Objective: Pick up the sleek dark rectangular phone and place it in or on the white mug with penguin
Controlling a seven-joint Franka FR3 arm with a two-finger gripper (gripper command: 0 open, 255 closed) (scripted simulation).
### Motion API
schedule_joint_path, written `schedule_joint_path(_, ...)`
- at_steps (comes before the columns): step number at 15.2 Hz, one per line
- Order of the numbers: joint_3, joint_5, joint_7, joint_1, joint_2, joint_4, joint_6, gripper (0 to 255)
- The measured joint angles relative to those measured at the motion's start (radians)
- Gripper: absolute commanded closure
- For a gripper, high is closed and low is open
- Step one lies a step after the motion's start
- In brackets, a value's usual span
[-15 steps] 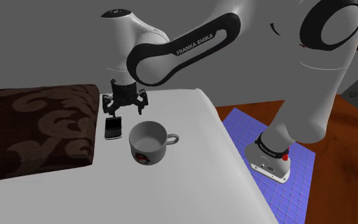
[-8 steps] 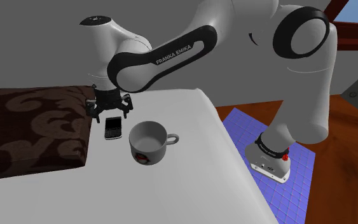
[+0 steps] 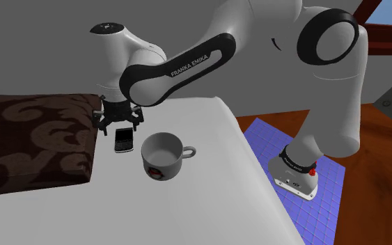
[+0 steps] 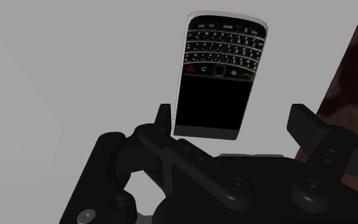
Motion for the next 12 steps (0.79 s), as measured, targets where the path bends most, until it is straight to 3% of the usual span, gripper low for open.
schedule_joint_path(3, -0.002, 0.0, -0.002, 0.006, 0.014, 0.023, -0.014, 0)
schedule_joint_path(4, -0.003, -0.001, -0.001, 0.007, 0.019, 0.024, -0.013, 255)
schedule_joint_path(12, -0.004, 0.001, 0.004, 0.007, 0.021, 0.015, -0.022, 255)
